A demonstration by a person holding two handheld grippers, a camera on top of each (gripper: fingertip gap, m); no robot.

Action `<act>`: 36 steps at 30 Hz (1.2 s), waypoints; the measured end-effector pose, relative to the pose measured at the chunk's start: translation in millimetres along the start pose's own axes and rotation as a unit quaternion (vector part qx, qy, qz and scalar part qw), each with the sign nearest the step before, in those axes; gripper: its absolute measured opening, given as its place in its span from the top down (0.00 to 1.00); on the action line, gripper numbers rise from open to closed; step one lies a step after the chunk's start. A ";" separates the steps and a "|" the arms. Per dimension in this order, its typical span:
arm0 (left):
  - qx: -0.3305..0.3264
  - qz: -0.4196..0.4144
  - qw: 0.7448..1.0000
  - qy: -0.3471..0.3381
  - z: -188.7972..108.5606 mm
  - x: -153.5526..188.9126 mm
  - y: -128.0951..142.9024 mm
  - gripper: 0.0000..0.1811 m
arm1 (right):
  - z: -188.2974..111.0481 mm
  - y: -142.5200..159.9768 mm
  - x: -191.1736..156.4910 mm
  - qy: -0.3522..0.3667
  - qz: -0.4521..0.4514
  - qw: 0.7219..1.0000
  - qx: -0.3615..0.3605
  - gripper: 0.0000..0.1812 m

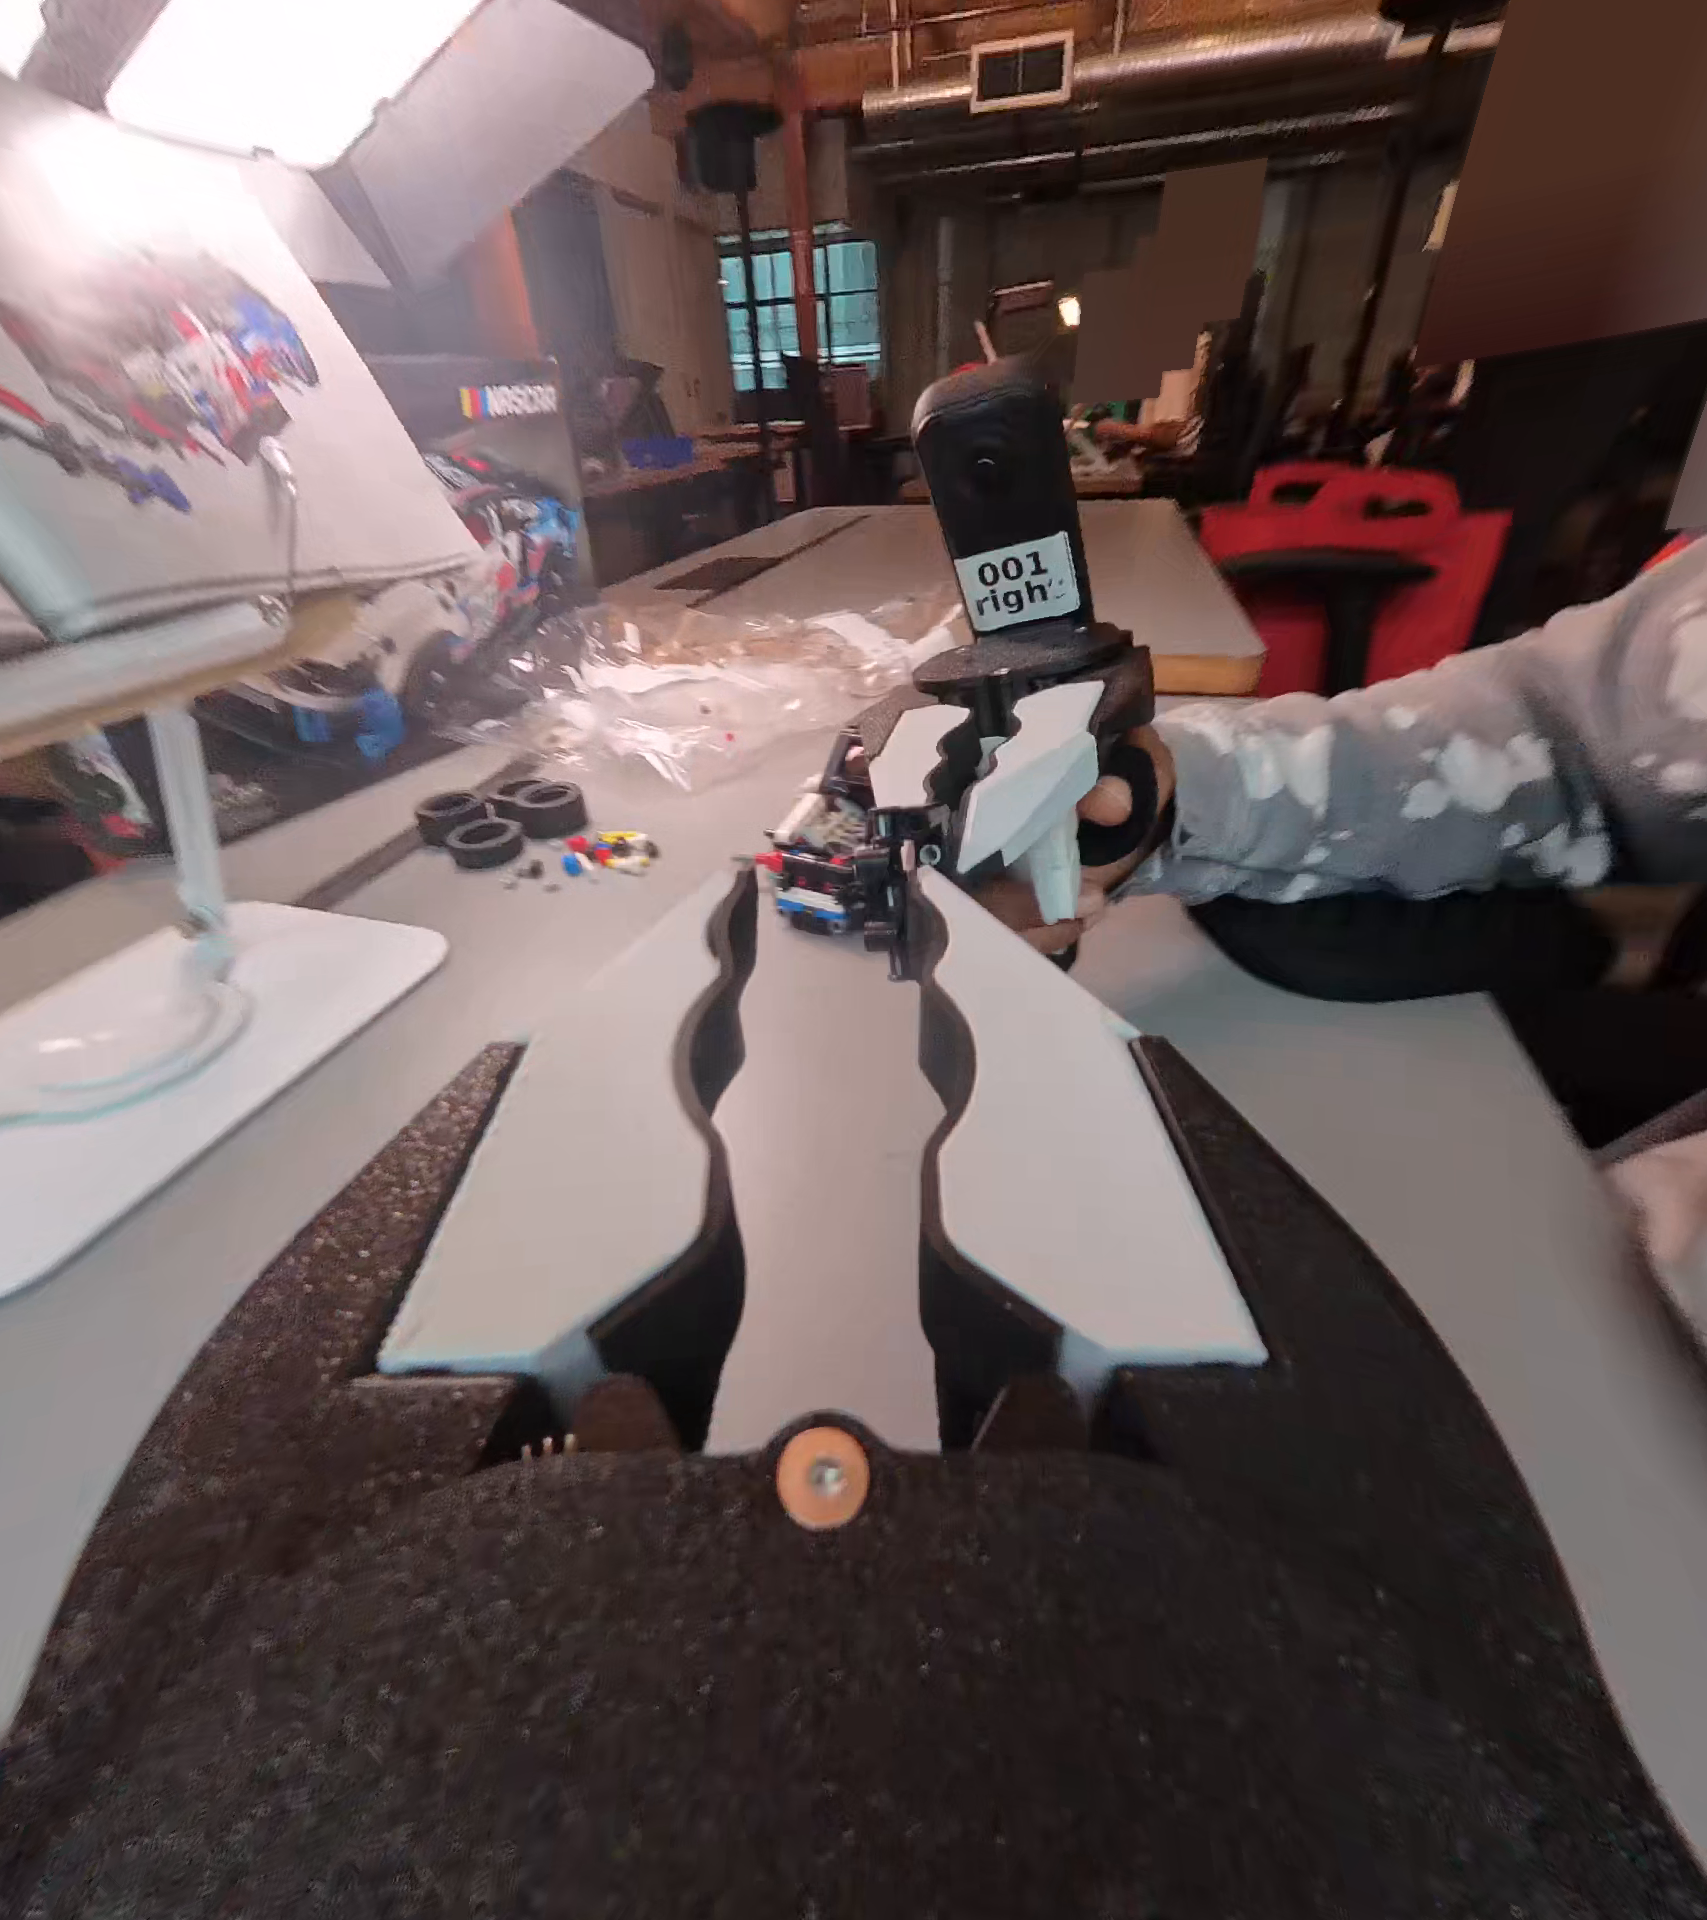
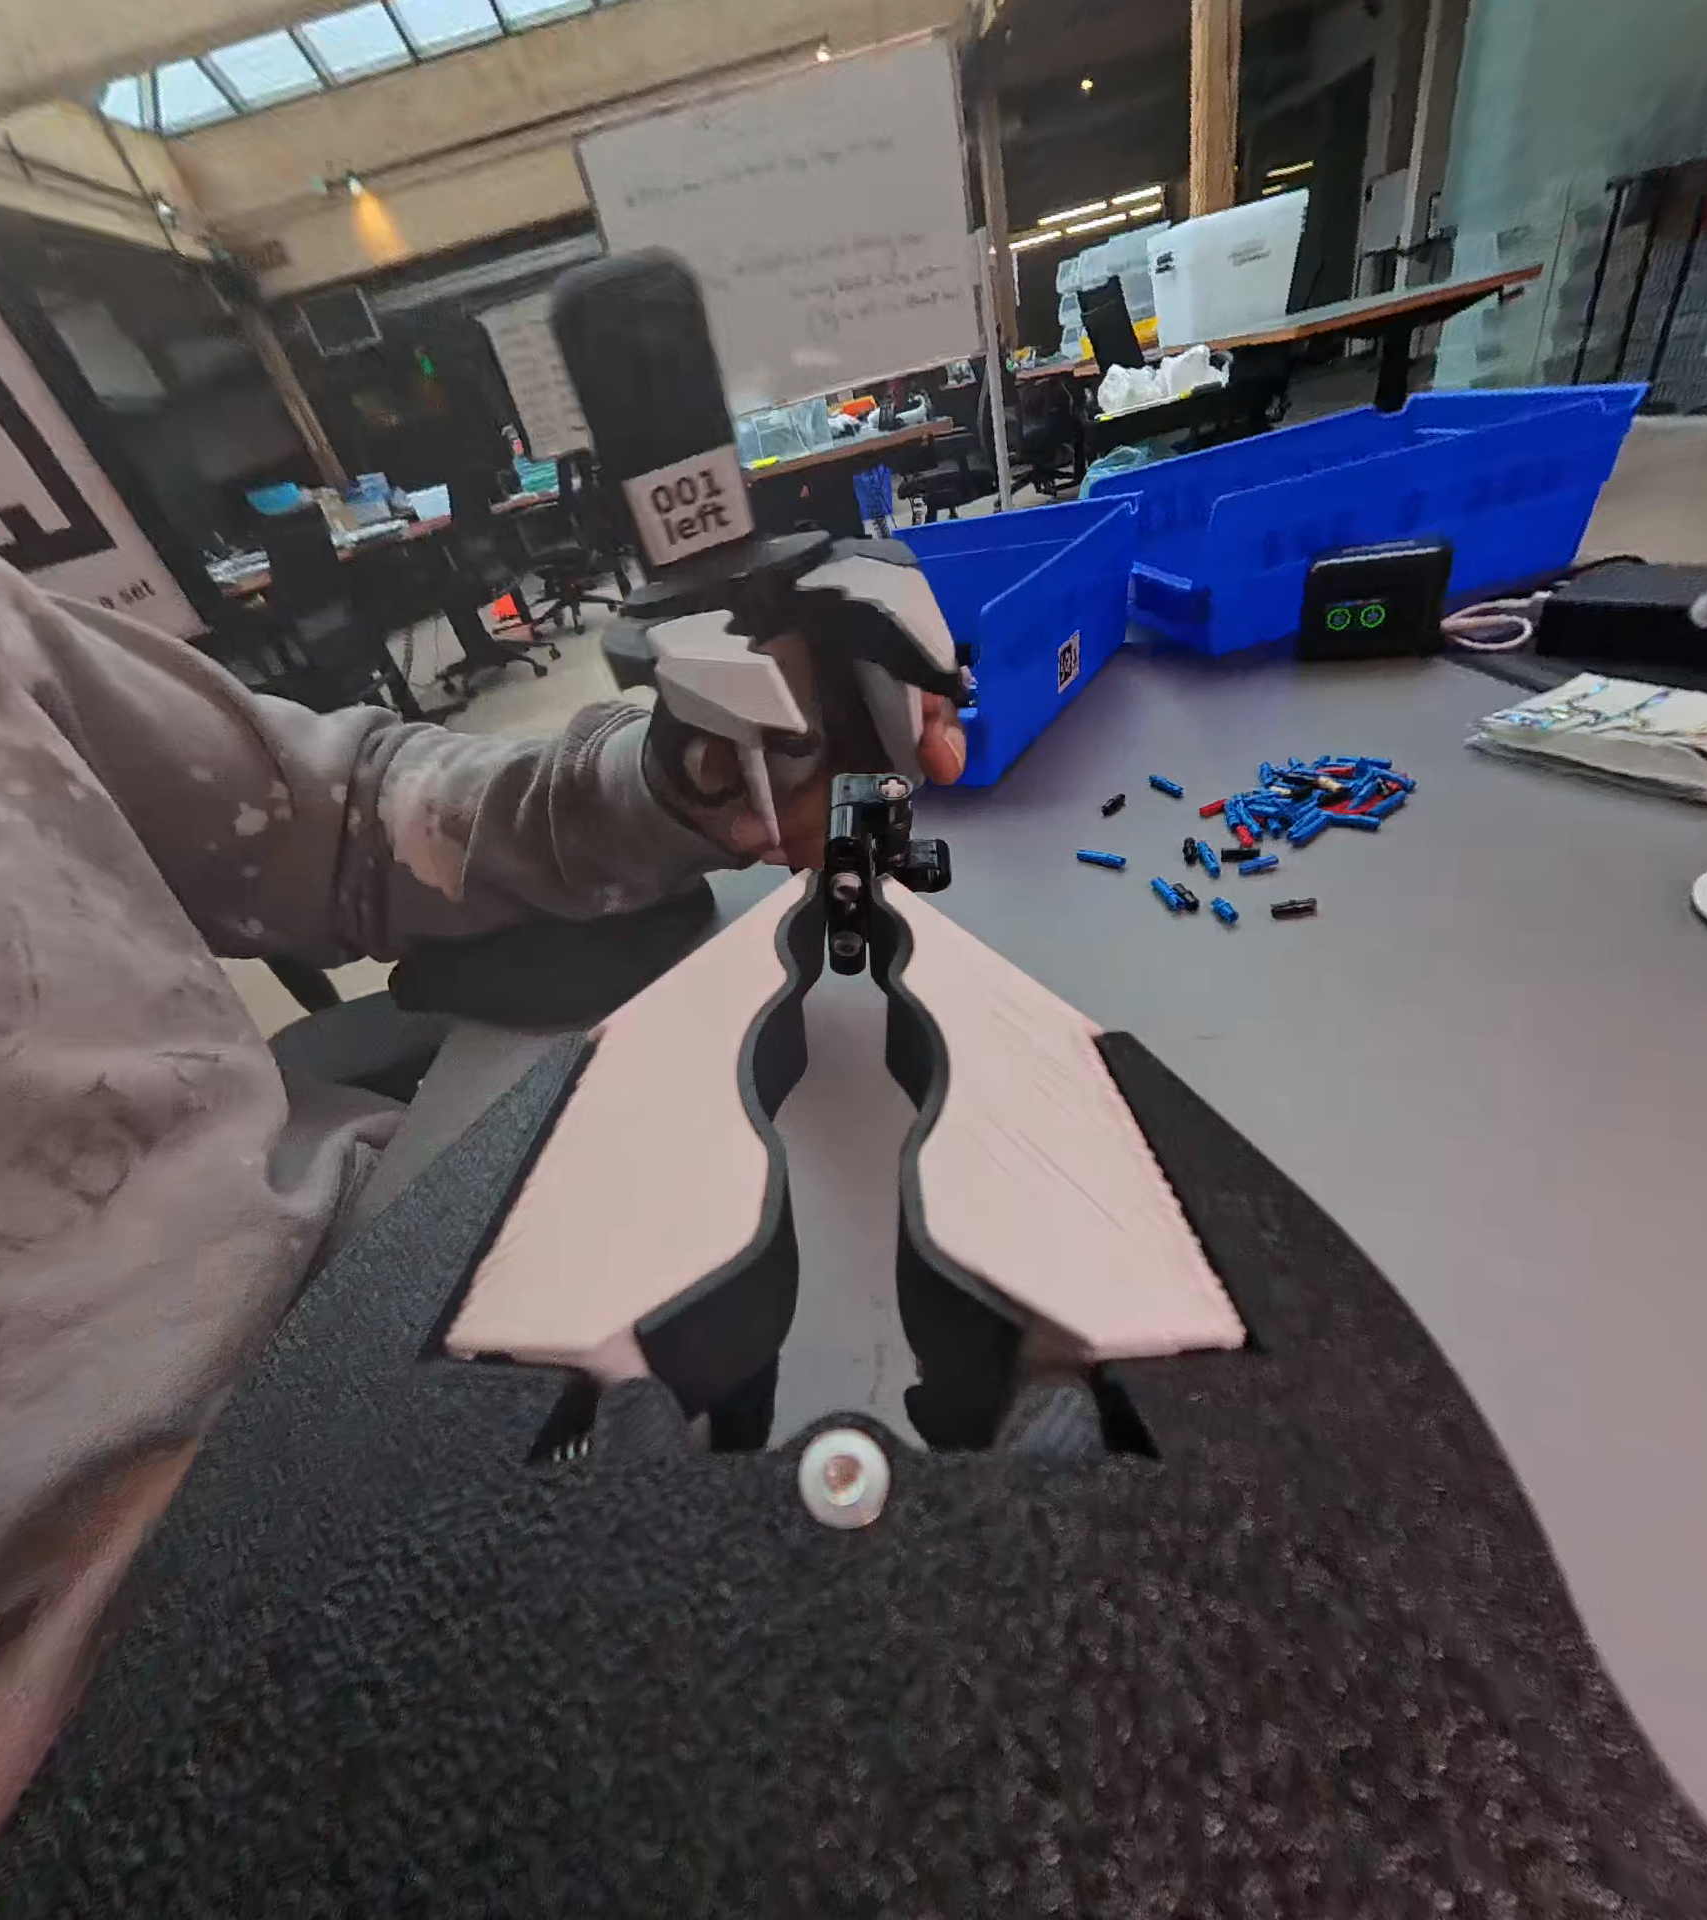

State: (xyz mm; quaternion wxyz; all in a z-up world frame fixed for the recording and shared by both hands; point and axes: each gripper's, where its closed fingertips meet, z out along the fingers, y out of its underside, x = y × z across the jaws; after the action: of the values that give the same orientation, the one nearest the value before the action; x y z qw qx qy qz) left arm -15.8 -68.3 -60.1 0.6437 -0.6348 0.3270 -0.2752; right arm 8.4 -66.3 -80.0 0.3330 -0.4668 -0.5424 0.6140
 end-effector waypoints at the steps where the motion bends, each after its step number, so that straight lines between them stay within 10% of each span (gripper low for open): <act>1: 0.001 -0.047 0.999 0.021 -1.6 -0.1 1.2 0.85 | 0.5 -0.9 -3.0 -0.001 -0.014 1.000 0.000 0.96; 19: -0.068 0.035 0.995 0.057 10.4 31.4 19.0 0.93 | 11.4 8.9 -26.3 0.029 -0.208 0.977 -0.045 0.96; 36: 0.030 -0.051 0.995 0.083 -5.4 26.1 -18.5 1.00 | -14.4 -13.9 -30.8 -0.045 -0.110 0.993 -0.002 0.97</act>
State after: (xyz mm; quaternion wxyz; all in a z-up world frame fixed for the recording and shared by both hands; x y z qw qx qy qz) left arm -2.3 -92.6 -43.4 0.6179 -0.6061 0.3384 -0.3693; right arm 31.0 -86.7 -59.5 0.3729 -0.3767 -0.6064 0.5927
